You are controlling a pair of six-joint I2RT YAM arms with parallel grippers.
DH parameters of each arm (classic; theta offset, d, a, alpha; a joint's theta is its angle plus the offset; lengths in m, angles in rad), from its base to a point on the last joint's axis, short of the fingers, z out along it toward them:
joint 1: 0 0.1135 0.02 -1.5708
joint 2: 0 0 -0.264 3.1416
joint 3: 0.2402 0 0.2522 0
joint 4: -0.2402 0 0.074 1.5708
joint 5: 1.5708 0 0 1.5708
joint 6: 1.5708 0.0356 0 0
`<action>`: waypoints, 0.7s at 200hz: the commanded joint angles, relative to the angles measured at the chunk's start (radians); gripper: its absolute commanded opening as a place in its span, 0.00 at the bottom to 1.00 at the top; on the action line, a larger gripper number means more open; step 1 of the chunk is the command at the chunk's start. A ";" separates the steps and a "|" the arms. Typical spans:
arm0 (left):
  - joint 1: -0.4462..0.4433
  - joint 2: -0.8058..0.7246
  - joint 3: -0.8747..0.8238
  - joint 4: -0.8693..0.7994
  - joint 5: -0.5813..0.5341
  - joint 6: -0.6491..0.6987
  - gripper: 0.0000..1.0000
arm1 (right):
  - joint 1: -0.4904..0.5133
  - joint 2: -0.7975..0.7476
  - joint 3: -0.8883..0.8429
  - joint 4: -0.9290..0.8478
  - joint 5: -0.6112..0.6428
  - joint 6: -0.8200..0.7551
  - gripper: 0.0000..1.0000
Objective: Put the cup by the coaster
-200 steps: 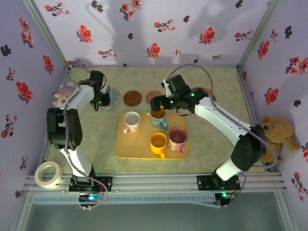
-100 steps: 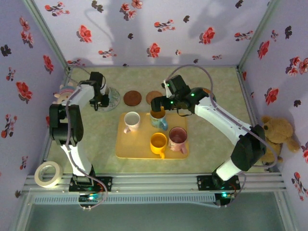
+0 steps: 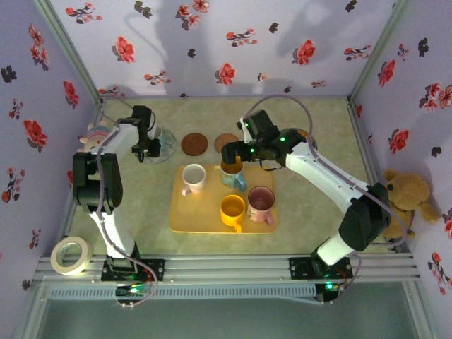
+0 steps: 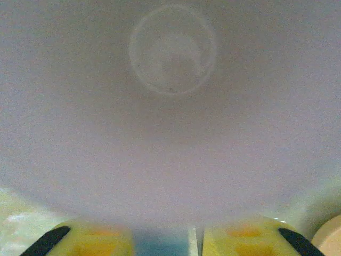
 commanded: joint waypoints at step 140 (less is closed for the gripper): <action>-0.056 -0.389 -0.085 -0.071 0.159 -0.099 0.85 | 0.007 -0.128 -0.049 -0.032 0.006 -0.040 1.00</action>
